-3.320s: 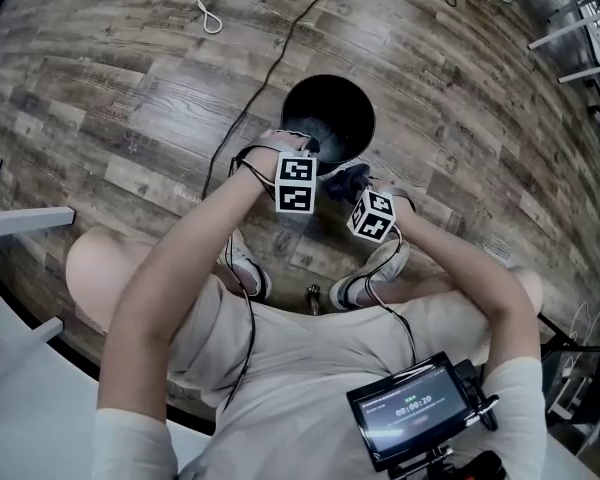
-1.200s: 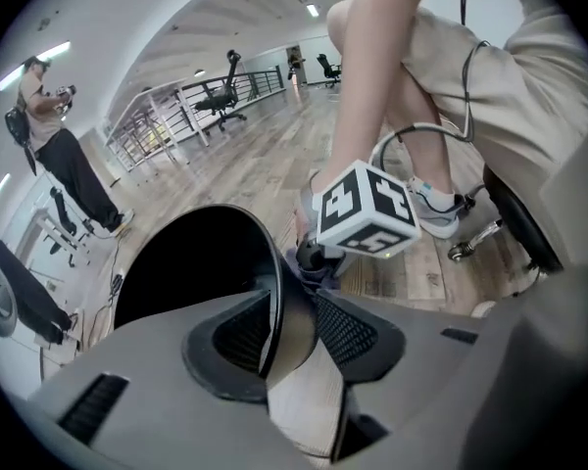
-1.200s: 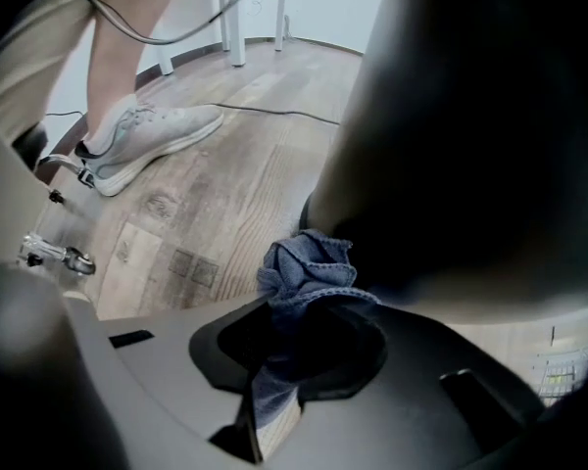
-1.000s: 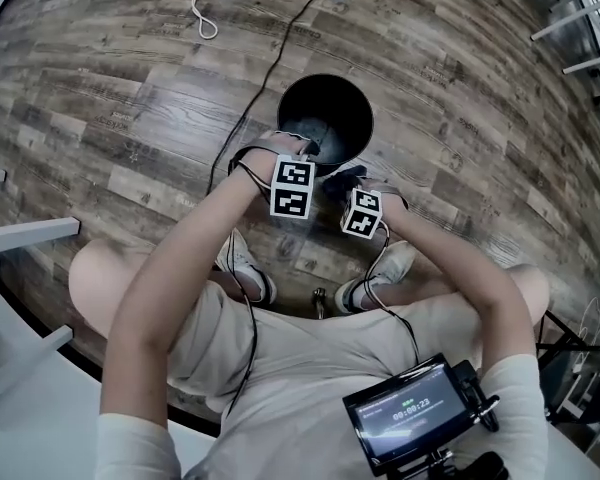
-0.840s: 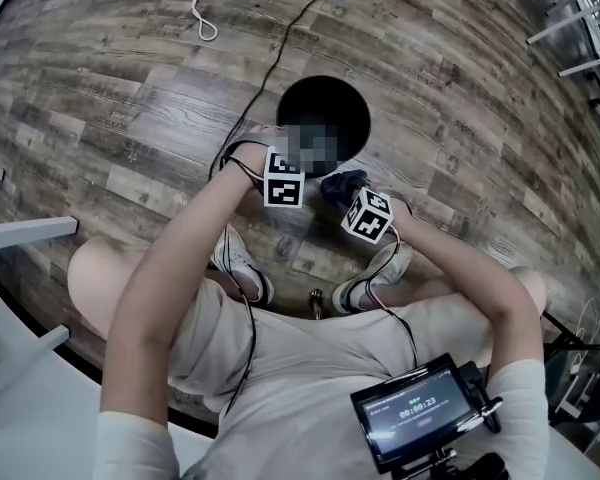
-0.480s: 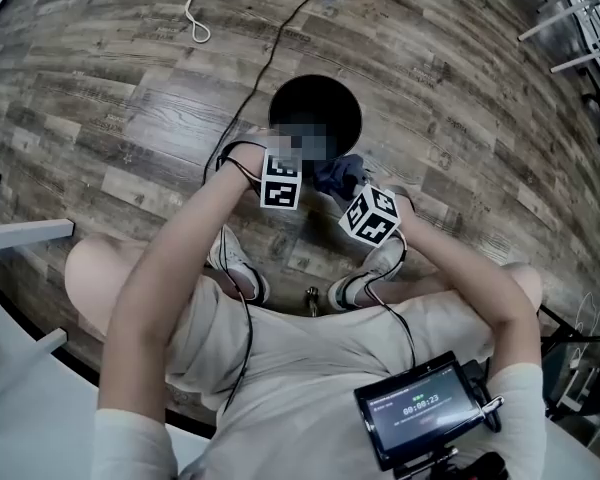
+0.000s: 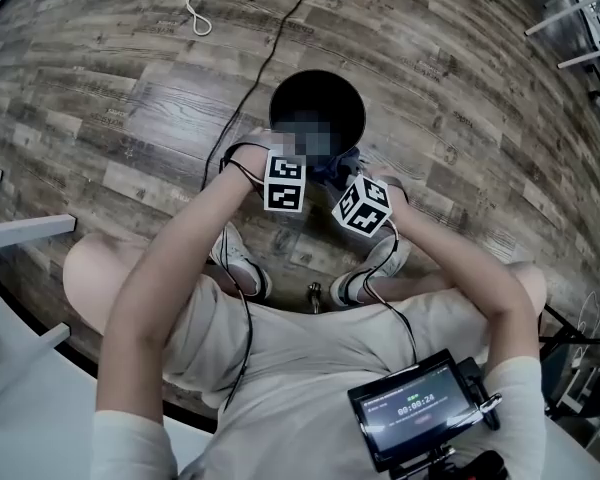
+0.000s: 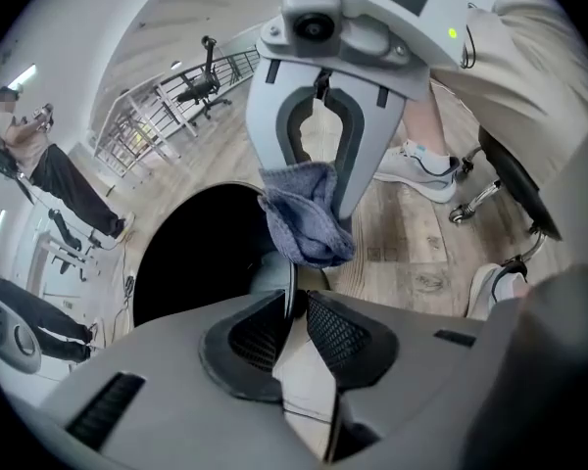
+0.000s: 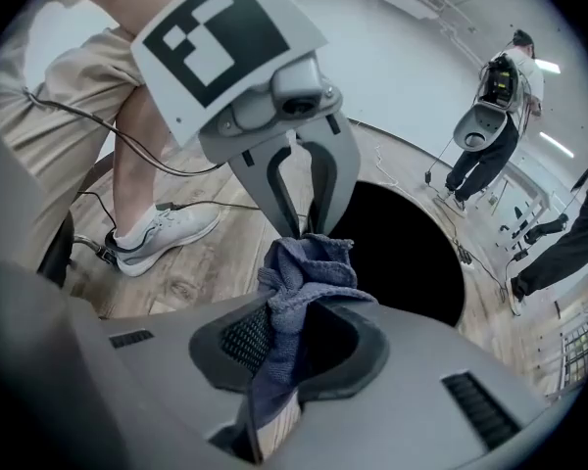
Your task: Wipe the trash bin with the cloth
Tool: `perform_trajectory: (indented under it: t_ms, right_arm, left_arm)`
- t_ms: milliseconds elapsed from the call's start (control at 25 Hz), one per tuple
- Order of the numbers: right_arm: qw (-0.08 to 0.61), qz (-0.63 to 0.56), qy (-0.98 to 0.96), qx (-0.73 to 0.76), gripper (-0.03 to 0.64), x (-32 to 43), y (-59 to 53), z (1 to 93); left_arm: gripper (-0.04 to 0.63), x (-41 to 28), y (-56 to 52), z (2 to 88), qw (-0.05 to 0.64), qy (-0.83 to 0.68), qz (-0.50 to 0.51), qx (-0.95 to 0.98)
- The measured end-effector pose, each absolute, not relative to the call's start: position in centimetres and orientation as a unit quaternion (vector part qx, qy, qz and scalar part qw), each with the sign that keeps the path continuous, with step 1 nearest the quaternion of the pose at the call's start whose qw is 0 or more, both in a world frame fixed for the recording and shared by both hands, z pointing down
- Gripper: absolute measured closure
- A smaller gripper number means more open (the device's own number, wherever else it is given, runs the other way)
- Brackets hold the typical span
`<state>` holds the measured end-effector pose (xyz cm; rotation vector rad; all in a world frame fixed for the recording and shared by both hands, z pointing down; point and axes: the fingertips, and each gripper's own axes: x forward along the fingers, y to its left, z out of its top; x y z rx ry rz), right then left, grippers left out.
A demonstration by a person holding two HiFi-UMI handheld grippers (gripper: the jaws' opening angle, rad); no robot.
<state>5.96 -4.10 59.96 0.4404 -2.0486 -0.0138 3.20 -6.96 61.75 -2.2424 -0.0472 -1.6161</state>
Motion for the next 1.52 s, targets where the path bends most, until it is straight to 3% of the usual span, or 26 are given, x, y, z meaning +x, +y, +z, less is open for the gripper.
perform_trajectory:
  t_ms: [1000,1320,1520]
  right_arm:
    - [0.629,0.036,-0.762,0.151,0.552,8.8,-5.1,82.0]
    - [0.632,0.011,-0.764,0.129,0.552,8.9,-3.7,79.9]
    - [0.599,0.018,-0.793,0.108,0.552,8.4,-1.0,74.0]
  left_arm:
    - [0.538,5.3,-6.6,61.5,0.153,-0.004,-0.548,-0.822]
    - [0.536,5.6,-6.5,61.4,0.136,0.008,-0.540,-0.830]
    - [0.451,3.7,-7.8,60.5,0.184,-0.015,-0.560,-0.808]
